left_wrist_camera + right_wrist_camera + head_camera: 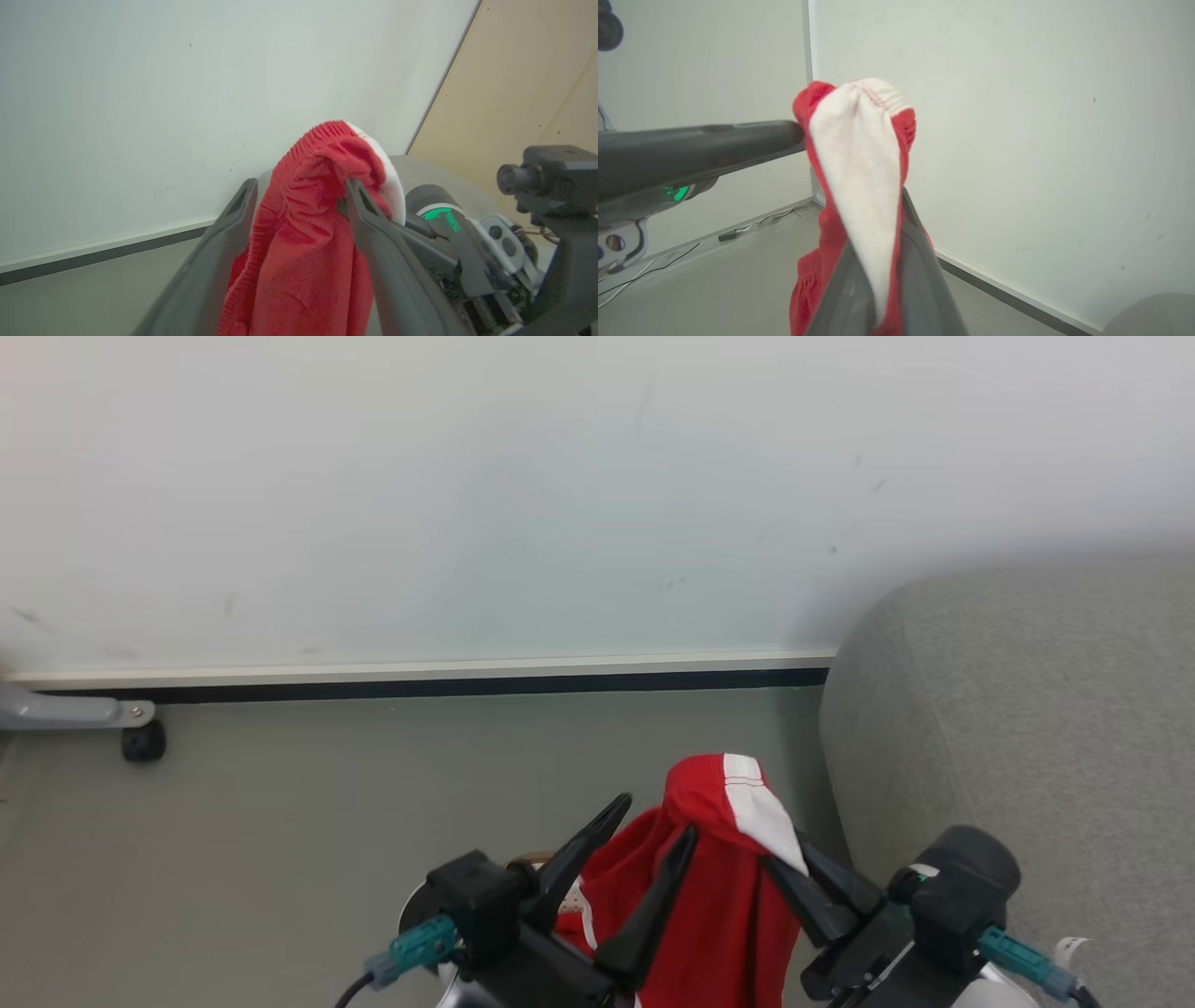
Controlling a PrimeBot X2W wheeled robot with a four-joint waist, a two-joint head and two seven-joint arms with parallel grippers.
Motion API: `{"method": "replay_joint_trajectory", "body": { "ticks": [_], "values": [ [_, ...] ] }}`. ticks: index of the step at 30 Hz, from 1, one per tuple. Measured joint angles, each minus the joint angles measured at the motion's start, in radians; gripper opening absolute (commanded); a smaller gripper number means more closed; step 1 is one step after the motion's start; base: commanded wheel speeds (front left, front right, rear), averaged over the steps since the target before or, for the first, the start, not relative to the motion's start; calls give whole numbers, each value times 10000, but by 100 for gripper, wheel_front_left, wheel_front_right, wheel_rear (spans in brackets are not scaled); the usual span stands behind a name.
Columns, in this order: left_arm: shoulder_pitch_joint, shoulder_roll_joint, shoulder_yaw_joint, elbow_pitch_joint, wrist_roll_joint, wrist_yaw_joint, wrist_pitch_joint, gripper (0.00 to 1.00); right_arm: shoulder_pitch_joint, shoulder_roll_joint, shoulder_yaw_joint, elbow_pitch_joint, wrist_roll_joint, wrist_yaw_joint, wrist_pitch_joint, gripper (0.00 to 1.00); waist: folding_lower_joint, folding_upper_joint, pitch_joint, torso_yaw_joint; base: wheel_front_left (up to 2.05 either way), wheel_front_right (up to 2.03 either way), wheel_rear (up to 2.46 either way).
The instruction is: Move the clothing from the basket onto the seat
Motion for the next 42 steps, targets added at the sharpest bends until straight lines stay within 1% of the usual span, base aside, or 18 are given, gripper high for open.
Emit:
{"method": "replay_joint_trajectory", "body": {
  "ticks": [3, 7, 11, 14, 18, 21, 23, 28, 32, 34, 38, 42],
  "values": [
    [455, 203, 8, 33, 0, 144, 58, 100, 69, -159, -290, -324, 13, -56, 0, 0, 2, 2, -55, -259, 0, 0, 0],
    [851, 198, -209, 128, 2, 219, 84, 100, 542, -569, -775, -836, 92, -357, 0, 0, 2, 2, -43, -735, 0, 0, 0],
    [920, -86, -468, 123, 2, 234, 19, 100, 1253, -993, -1406, -1411, 355, -773, 0, 0, 2, 2, 28, -1263, 0, 0, 0],
    [1020, -228, -748, 94, 38, 318, -8, 100, 1670, -1252, -1866, -1802, 587, -945, 0, 0, 2, 2, 146, -1667, 0, 0, 0],
    [997, -326, -953, 71, 186, 405, -19, 100, 1829, -1363, -2533, -2017, 1145, -1068, 0, 0, 2, 2, 462, -2169, 0, 0, 0],
    [904, -336, -966, 96, 311, 558, -77, 100, 1557, -1279, -3045, -1927, 1871, -1032, 2, 0, 2, 2, 803, -2509, 0, 0, 0],
    [749, -351, -1058, 157, 385, 575, -75, 100, 1163, -1241, -3499, -1745, 2416, -974, 2, 0, 3, 2, 1061, -2720, 0, 0, 0],
    [282, -460, -1283, 320, 696, 675, 98, 100, -382, -1264, -4692, -706, 3618, -832, 165, 0, 4, 2, 1813, -3126, 0, 0, 0],
    [-29, -453, -1312, 374, 867, 792, 282, 100, -2303, -1384, -5770, 499, 4537, -811, 472, 0, 4, 3, 2464, -3318, 0, 0, 0],
    [-219, -441, -1260, 364, 905, 849, 353, 100, -3292, -1570, -6159, 1156, 4809, -823, 639, 0, 5, 2, 2785, -3364, 0, 0, 0],
    [-472, -280, -1106, 226, 1139, 1022, 474, 100, -5210, -1929, -6853, 2545, 5177, -986, 811, 0, 6, 3, 3433, -3373, 0, 0, 0],
    [-520, -59, -1101, 42, 1496, 1112, 685, 100, -6621, -2445, -7400, 3912, 5404, -1112, 805, 0, 6, 3, 4050, -3284, 0, 0, 0]
  ]
}}
